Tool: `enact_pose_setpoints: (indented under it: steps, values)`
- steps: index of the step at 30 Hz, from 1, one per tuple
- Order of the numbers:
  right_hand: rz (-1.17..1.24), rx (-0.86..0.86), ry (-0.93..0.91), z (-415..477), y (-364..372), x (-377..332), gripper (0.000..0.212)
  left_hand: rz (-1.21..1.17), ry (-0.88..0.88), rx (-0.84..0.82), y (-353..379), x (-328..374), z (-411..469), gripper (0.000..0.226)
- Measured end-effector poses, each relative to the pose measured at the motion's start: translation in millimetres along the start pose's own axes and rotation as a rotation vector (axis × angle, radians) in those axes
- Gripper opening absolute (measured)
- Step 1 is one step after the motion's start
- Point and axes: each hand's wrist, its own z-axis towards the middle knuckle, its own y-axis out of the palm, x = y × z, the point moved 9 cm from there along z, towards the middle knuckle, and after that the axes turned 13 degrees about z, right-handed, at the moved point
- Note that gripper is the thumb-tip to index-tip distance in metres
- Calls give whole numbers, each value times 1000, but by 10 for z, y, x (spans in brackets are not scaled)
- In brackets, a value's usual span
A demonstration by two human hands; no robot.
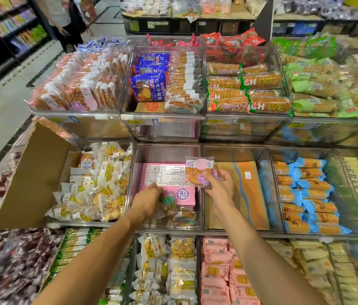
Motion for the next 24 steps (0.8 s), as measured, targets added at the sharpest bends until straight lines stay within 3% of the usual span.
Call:
enact_pose_setpoints:
  steps: [4, 6, 11, 13, 15, 17, 19, 21, 24]
  values:
    - [1, 11, 3, 14, -21, 71, 56, -703, -270, -5, 5, -377, 181, 34]
    - [-4, 25, -1, 31, -26, 79, 55, -797, -328, 72, -64, -409, 243, 38]
    - [-31, 23, -10, 58, -4, 91, 51, -473, -242, 186, -270, -251, 304, 53]
    - [-23, 17, -16, 62, 0, 91, 50, -239, -159, 290, -398, -154, 177, 43]
    - [-23, 12, -25, 62, 10, 81, 48, -80, 38, 322, -395, 97, 34, 22]
    - [-19, 7, -31, 55, 18, 76, 48, 11, 276, 79, -81, 382, -62, 14]
    - [-6, 2, -37, 48, 25, 68, 48, 116, 359, -158, 232, 497, -134, 28]
    - [-10, -12, -42, 40, 32, 64, 47, 119, 344, -189, 322, 523, -101, 39]
    - [-18, -20, -37, 30, 28, 66, 47, 154, 279, -226, 370, 600, -33, 39]
